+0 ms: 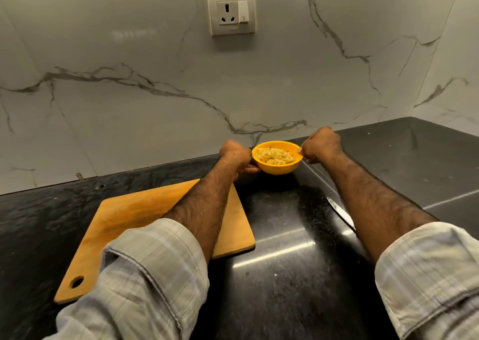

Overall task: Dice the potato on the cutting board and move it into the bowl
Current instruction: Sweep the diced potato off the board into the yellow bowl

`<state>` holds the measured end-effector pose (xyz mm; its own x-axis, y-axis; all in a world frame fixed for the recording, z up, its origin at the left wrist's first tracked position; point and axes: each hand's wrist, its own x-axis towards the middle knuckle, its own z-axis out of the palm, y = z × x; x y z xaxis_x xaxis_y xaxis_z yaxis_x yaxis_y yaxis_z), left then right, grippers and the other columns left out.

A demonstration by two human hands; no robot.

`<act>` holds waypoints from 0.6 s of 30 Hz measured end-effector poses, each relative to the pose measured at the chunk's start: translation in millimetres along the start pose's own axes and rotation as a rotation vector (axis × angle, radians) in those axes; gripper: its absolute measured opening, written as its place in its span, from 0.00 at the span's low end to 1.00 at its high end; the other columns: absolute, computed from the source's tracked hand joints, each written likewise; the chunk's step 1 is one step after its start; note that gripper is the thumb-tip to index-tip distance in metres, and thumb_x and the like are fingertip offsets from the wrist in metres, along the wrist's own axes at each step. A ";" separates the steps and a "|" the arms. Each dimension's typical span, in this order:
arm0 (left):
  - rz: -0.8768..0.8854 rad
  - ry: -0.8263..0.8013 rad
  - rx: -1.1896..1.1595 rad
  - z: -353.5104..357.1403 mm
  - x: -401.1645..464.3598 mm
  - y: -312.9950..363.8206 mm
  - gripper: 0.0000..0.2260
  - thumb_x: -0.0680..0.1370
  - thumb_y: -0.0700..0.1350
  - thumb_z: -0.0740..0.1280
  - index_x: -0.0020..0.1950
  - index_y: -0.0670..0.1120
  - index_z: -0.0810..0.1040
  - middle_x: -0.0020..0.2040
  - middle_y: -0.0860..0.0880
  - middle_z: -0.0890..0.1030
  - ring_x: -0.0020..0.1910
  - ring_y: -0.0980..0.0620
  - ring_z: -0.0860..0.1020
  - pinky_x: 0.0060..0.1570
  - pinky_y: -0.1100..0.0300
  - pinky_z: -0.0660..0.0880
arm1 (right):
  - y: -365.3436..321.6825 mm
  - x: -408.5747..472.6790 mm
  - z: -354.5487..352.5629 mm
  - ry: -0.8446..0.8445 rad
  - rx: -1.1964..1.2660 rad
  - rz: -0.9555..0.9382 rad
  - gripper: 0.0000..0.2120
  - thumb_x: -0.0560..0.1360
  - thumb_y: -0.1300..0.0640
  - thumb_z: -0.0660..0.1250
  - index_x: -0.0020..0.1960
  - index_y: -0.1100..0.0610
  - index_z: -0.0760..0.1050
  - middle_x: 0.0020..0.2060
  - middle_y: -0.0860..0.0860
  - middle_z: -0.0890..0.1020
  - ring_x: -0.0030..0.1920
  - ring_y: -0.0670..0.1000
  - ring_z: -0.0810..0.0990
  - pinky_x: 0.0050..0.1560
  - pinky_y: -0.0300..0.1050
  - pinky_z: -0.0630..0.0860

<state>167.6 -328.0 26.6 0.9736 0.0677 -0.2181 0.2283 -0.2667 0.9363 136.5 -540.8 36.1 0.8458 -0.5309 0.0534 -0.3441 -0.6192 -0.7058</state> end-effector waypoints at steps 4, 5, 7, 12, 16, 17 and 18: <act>0.013 0.039 -0.040 4.7 11.4 2.8 0.04 0.80 0.32 0.70 0.49 0.30 0.81 0.43 0.34 0.86 0.36 0.37 0.87 0.41 0.42 0.86 | -4.7 12.3 8.7 0.046 -0.006 -0.020 0.12 0.69 0.54 0.83 0.42 0.60 0.85 0.28 0.54 0.84 0.26 0.49 0.84 0.38 0.50 0.86; 0.017 0.045 -0.054 4.9 10.5 3.7 0.03 0.80 0.32 0.71 0.49 0.31 0.81 0.44 0.33 0.86 0.37 0.37 0.87 0.41 0.42 0.86 | -5.6 13.9 9.6 0.051 -0.014 -0.027 0.13 0.69 0.53 0.83 0.43 0.60 0.85 0.30 0.54 0.84 0.29 0.51 0.85 0.40 0.51 0.86; 0.010 0.051 -0.077 4.4 4.4 3.6 0.03 0.80 0.31 0.70 0.51 0.31 0.81 0.44 0.33 0.85 0.37 0.38 0.87 0.39 0.43 0.86 | -3.7 13.2 10.2 0.052 -0.022 -0.048 0.13 0.68 0.51 0.84 0.43 0.59 0.86 0.34 0.55 0.86 0.36 0.54 0.87 0.44 0.53 0.87; 0.072 0.017 0.023 -6.9 -27.8 -1.1 0.05 0.84 0.34 0.66 0.54 0.33 0.79 0.41 0.36 0.82 0.38 0.43 0.86 0.34 0.54 0.85 | 6.0 -12.6 -3.1 0.091 -0.039 -0.125 0.14 0.69 0.49 0.83 0.47 0.58 0.88 0.47 0.57 0.88 0.51 0.58 0.86 0.54 0.55 0.85; 0.146 -0.024 0.066 -8.4 -65.7 -13.2 0.04 0.82 0.36 0.70 0.51 0.35 0.81 0.44 0.34 0.84 0.39 0.41 0.87 0.42 0.49 0.86 | 19.6 -49.3 -26.2 -0.030 -0.102 -0.128 0.10 0.69 0.53 0.82 0.45 0.58 0.87 0.41 0.57 0.88 0.43 0.56 0.87 0.50 0.52 0.86; 0.170 -0.043 0.083 -5.8 -74.3 -16.1 0.04 0.82 0.36 0.71 0.50 0.35 0.81 0.43 0.34 0.85 0.38 0.41 0.88 0.42 0.48 0.86 | 24.3 -58.5 -32.2 -0.073 -0.113 -0.130 0.09 0.70 0.55 0.81 0.46 0.59 0.87 0.41 0.57 0.88 0.41 0.56 0.87 0.49 0.51 0.85; 0.192 -0.061 0.102 -2.4 -85.1 -21.6 0.04 0.81 0.36 0.71 0.49 0.35 0.81 0.41 0.34 0.84 0.37 0.41 0.87 0.41 0.47 0.86 | 32.3 -71.3 -38.6 -0.114 -0.118 -0.128 0.08 0.71 0.58 0.79 0.47 0.60 0.86 0.41 0.58 0.88 0.40 0.55 0.86 0.48 0.50 0.85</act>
<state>79.9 -325.7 25.6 0.9970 -0.0509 -0.0580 0.0354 -0.3652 0.9302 49.3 -545.3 36.7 0.9239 -0.3791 0.0523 -0.2710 -0.7445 -0.6102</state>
